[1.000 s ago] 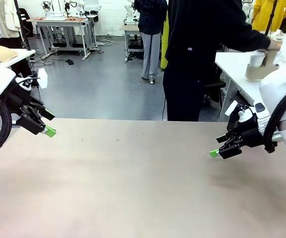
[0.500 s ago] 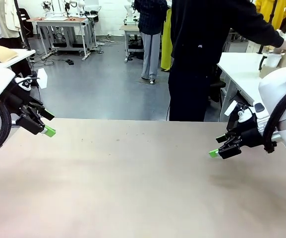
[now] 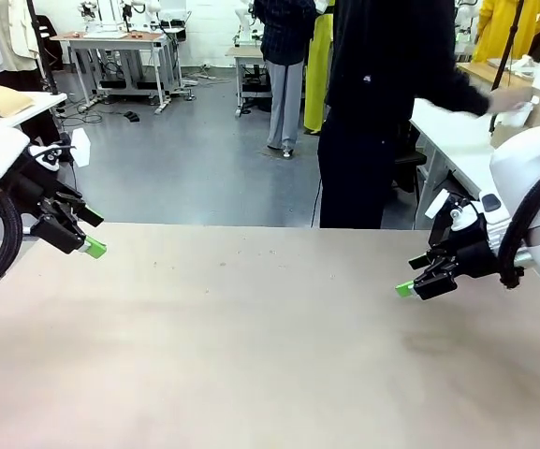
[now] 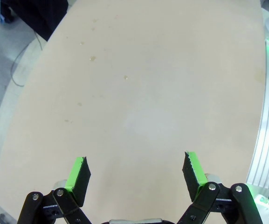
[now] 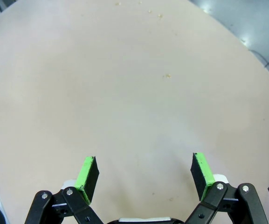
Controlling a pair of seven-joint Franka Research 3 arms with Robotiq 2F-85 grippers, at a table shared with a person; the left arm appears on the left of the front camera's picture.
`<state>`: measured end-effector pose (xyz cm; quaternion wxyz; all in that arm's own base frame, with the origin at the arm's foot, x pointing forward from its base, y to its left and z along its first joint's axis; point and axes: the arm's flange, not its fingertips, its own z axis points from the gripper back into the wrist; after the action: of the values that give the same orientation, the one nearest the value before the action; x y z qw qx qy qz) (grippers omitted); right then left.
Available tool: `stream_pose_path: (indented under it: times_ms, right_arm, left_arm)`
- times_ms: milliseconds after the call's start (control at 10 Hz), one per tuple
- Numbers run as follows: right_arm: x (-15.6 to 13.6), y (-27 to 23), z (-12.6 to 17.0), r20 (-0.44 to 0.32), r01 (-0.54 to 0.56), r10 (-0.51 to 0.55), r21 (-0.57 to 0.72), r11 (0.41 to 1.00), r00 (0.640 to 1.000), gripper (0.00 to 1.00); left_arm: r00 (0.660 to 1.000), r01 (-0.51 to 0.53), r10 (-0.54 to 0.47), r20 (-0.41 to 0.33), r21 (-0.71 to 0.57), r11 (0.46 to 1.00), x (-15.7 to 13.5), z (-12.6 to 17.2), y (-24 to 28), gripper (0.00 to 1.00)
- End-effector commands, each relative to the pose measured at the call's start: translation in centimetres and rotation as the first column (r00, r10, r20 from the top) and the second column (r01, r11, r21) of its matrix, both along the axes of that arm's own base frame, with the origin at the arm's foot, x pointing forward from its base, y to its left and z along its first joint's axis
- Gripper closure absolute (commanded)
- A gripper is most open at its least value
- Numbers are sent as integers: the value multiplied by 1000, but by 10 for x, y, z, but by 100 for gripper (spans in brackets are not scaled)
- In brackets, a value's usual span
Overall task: Pour a drink into a cup and package it in a carrier.
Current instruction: Insert the held 600 ml Paper Cup into the Cup Carrier.
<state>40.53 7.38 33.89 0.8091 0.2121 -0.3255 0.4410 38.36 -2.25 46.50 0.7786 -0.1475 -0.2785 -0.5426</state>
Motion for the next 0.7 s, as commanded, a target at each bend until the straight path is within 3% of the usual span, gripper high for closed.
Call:
stream_pose_path:
  times_ms: [0, 600]
  right_arm:
    - [0, 0, 3, 5, 1, -1, 0, 1000, 1000, 0]
    - [0, 0, 3, 5, 1, -1, 0, 1000, 1000, 0]
  left_arm:
    - [1000, 10, -10, 6, -24, 1000, 1, -1, 1, 0]
    - [1000, 10, -10, 6, -24, 1000, 1, -1, 1, 0]
